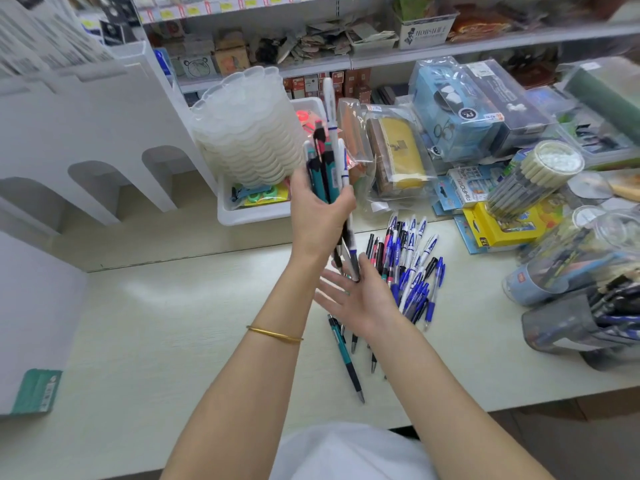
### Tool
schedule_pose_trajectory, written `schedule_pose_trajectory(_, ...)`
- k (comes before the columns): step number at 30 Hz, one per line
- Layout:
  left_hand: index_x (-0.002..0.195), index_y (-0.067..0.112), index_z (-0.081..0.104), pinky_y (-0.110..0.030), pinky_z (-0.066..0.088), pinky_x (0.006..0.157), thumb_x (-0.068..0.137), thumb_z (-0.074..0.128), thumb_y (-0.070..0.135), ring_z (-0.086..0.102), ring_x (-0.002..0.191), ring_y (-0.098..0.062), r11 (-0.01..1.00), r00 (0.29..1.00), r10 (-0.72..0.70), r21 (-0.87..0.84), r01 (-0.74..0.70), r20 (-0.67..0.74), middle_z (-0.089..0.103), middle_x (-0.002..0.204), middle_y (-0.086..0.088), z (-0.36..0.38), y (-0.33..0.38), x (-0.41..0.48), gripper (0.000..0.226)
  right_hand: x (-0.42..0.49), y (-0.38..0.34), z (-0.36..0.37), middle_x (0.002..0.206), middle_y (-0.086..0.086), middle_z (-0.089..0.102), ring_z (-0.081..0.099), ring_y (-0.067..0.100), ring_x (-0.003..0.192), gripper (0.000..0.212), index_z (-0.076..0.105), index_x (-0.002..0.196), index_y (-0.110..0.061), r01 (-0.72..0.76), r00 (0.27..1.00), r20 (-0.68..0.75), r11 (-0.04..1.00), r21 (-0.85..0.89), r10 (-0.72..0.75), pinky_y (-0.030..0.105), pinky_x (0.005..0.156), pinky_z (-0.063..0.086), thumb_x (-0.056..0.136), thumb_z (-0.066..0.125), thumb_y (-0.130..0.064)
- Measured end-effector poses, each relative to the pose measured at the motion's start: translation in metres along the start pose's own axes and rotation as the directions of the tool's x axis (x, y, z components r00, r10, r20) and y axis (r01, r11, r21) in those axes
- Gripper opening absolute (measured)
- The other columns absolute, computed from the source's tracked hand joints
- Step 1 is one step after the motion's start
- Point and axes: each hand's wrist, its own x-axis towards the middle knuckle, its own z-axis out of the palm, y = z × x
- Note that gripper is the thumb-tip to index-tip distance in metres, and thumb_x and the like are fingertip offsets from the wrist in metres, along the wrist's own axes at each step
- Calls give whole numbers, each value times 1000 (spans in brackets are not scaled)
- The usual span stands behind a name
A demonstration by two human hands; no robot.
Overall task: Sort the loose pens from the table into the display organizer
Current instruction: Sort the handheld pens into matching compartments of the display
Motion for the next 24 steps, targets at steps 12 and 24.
schedule_pose_trajectory(12, 116, 34, 48, -18, 51, 81, 75, 69, -9, 67, 93, -7, 988, 980, 23, -156, 8, 197, 67, 102, 4, 12, -14, -32, 63, 4, -27, 9, 83, 7, 73, 71, 20, 68, 20, 68, 103, -10, -81, 994, 107, 878, 472, 33, 29, 68, 58, 93, 58, -23)
schedule_pose_trajectory(24, 104, 5, 59, -43, 56, 84, 63, 70, -13, 71, 93, -21, 928, 969, -210, -285, 239, 129, 73, 90, -2, 21, -26, -36, 46, -2, -40, 22, 96, 12, 72, 67, 25, 91, 21, 70, 95, -4, -17, 986, 161, 916, 401, -52, 33, 99, 48, 91, 52, -14)
